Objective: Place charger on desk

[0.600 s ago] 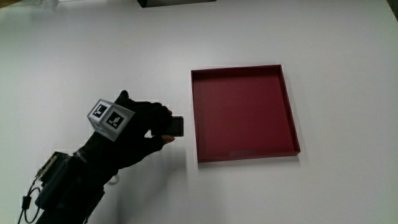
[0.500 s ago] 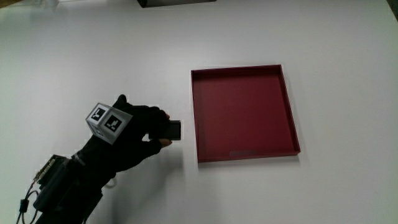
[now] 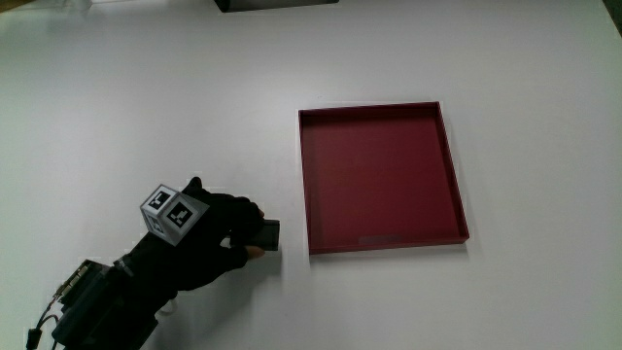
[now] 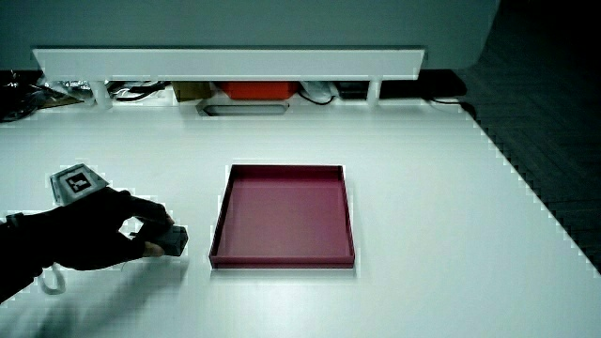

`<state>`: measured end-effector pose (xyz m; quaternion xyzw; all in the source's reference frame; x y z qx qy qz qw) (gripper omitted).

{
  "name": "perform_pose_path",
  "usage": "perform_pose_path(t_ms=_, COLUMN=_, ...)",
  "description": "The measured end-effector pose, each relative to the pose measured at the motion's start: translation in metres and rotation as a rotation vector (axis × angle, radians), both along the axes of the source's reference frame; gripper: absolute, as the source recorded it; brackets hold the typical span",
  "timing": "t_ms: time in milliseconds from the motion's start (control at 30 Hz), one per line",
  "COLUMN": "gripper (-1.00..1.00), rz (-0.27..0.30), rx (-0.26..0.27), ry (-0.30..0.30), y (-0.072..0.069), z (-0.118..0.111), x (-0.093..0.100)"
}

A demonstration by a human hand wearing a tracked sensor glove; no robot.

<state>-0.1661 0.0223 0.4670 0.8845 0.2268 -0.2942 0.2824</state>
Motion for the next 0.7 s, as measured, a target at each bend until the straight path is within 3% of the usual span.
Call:
perform_pose_path(t_ms=333, gripper=0.0, rz=0.015, rx=-0.028, ry=0.016, y=0.012, z=0.018, x=-0.002)
perform_pose_path(t_ms=433, gripper=0.0, rz=0.002, rx=-0.041, ry=0.012, y=0.014, z=0.026, x=-0.005)
perform_pose_path(t_ms=467, gripper=0.0, rz=0.014, rx=-0.028, ry=-0.015, y=0.014, z=0.023, x=-0.005)
perform_pose_path(t_ms=533, gripper=0.0, rz=-0.003, rx=-0.042, ry=0.018, y=0.015, z=0.028, x=-0.007)
perform_pose_path(t_ms=567, gripper=0.0, rz=0.0, rx=-0.042, ry=-0.006, y=0.015, z=0.026, x=-0.007)
perform_pose_path(t_ms=700, gripper=0.0, rz=-0.007, rx=-0.037, ry=0.02, y=0.016, z=0.03, x=-0.008)
